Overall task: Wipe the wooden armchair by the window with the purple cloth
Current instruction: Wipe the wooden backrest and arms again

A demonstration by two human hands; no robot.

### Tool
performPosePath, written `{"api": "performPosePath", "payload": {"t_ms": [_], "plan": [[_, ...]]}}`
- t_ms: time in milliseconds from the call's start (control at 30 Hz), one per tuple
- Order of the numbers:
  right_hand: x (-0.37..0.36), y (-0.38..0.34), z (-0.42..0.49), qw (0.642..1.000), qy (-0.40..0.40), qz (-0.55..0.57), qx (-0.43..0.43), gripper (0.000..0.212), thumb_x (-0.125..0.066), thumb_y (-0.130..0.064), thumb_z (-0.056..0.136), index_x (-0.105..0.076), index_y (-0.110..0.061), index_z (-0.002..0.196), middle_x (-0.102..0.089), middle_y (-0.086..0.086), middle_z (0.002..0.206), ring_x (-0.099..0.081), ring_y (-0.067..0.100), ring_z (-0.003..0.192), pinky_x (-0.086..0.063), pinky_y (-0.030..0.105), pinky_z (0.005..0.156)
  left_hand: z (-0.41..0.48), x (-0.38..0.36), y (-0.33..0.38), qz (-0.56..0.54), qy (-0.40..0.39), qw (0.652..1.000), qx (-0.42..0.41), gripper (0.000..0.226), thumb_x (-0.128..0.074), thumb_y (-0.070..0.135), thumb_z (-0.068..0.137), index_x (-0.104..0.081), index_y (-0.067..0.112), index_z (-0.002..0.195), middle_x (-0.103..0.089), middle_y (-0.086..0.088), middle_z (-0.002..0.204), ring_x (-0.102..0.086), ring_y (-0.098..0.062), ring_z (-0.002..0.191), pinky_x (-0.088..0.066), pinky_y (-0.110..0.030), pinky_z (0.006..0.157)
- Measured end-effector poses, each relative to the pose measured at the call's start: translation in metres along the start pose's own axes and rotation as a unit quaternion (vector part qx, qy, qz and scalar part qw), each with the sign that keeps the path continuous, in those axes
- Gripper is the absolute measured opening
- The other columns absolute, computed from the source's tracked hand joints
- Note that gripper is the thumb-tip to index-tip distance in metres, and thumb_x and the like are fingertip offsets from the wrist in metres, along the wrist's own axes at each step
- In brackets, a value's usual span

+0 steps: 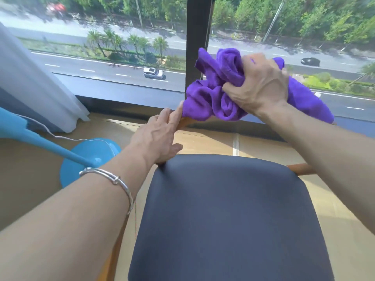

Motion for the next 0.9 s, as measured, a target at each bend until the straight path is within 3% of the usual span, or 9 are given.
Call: {"api": "performPosePath", "payload": {"t_ms": [100, 233, 300, 367, 433, 567, 700, 833, 900], "plan": [[-0.026, -0.052, -0.010, 0.996, -0.032, -0.016, 0.081, 0.057, -0.044, -0.058, 0.069, -0.061, -0.018, 0.106, -0.058, 0.008, 0.123, -0.053, 0.032, 0.112, -0.030, 0.051, 0.095, -0.013, 0.001, -0.011, -0.061, 0.050, 0.997, -0.028, 0.080, -0.052, 0.044, 0.088, -0.007, 0.018, 0.149, -0.026, -0.002, 0.146, -0.029, -0.025, 0.133, -0.026, -0.033, 0.108], [-0.064, -0.120, -0.041, 0.991, -0.024, 0.018, 0.133, 0.056, -0.038, -0.059, 0.069, -0.066, -0.018, 0.096, -0.067, 0.007, 0.108, -0.061, 0.031, 0.099, -0.030, 0.050, 0.092, -0.060, 0.006, -0.033, -0.115, 0.162, 0.979, -0.051, 0.040, -0.043, 0.031, 0.093, -0.043, 0.010, 0.127, -0.049, -0.005, 0.124, -0.045, -0.024, 0.115, -0.027, -0.024, 0.095], [-0.067, -0.130, -0.046, 0.992, -0.018, 0.033, 0.117, 0.053, -0.040, -0.056, 0.069, -0.066, -0.018, 0.095, -0.068, 0.006, 0.107, -0.062, 0.031, 0.098, -0.030, 0.050, 0.092, -0.083, 0.001, -0.044, -0.139, 0.155, 0.978, -0.014, 0.051, -0.031, 0.040, 0.094, -0.036, 0.011, 0.136, -0.044, -0.007, 0.136, -0.040, -0.022, 0.122, -0.026, -0.023, 0.097], [-0.063, -0.130, -0.049, 0.992, -0.004, 0.053, 0.110, 0.052, -0.043, -0.054, 0.068, -0.066, -0.016, 0.096, -0.068, 0.006, 0.108, -0.062, 0.031, 0.099, -0.031, 0.051, 0.094, -0.104, -0.009, -0.055, -0.151, 0.122, 0.980, 0.048, 0.071, -0.016, 0.050, 0.090, -0.017, 0.009, 0.148, -0.023, -0.006, 0.154, -0.023, -0.016, 0.138, -0.016, -0.023, 0.109], [-0.061, -0.133, -0.058, 0.991, 0.007, 0.083, 0.102, 0.052, -0.044, -0.053, 0.068, -0.067, -0.016, 0.097, -0.067, 0.006, 0.111, -0.062, 0.030, 0.102, -0.031, 0.052, 0.095, -0.121, -0.016, -0.062, -0.163, 0.104, 0.977, 0.089, 0.081, -0.007, 0.057, 0.083, -0.006, 0.010, 0.149, -0.012, -0.004, 0.157, -0.013, -0.015, 0.143, -0.012, -0.031, 0.116], [-0.067, -0.145, -0.093, 0.983, -0.001, 0.168, 0.068, 0.060, -0.045, -0.053, 0.065, -0.067, -0.017, 0.108, -0.063, 0.006, 0.124, -0.057, 0.027, 0.115, -0.036, 0.055, 0.094, -0.139, -0.021, -0.067, -0.178, 0.117, 0.969, 0.123, 0.079, -0.004, 0.056, 0.082, 0.002, 0.016, 0.149, -0.006, 0.000, 0.158, -0.009, -0.013, 0.144, -0.006, -0.038, 0.117], [-0.070, -0.153, -0.126, 0.964, -0.001, 0.266, 0.009, 0.067, -0.049, -0.052, 0.064, -0.065, -0.017, 0.118, -0.055, 0.010, 0.136, -0.050, 0.032, 0.127, -0.043, 0.061, 0.091, -0.140, -0.014, -0.065, -0.163, 0.169, 0.965, 0.114, 0.071, -0.009, 0.048, 0.086, -0.003, 0.016, 0.150, -0.007, 0.000, 0.158, -0.008, -0.011, 0.144, -0.003, -0.044, 0.115], [-0.071, -0.161, -0.161, 0.909, 0.021, 0.413, -0.046, 0.059, -0.057, -0.043, 0.067, -0.063, -0.018, 0.119, -0.047, 0.012, 0.141, -0.046, 0.032, 0.131, -0.044, 0.055, 0.097, -0.139, -0.009, -0.060, -0.140, 0.173, 0.971, 0.082, 0.067, -0.008, 0.043, 0.088, -0.013, 0.017, 0.150, -0.009, 0.001, 0.158, -0.006, -0.009, 0.143, -0.007, -0.049, 0.115], [-0.075, -0.161, -0.179, 0.854, 0.003, 0.509, -0.110, 0.053, -0.062, -0.036, 0.070, -0.055, -0.037, 0.123, -0.043, 0.008, 0.145, -0.045, 0.026, 0.133, -0.043, 0.045, 0.102, -0.139, -0.010, -0.059, -0.122, 0.163, 0.977, 0.065, 0.067, -0.007, 0.042, 0.089, -0.016, 0.017, 0.150, -0.012, -0.001, 0.157, -0.008, -0.009, 0.144, -0.009, -0.050, 0.116]]}}
Point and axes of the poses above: each hand's wrist, its own z-axis towards the middle knuckle, its own x-axis out of the back of the hand, y = z × x, the point moved 6 cm from there along z, towards the middle knuckle
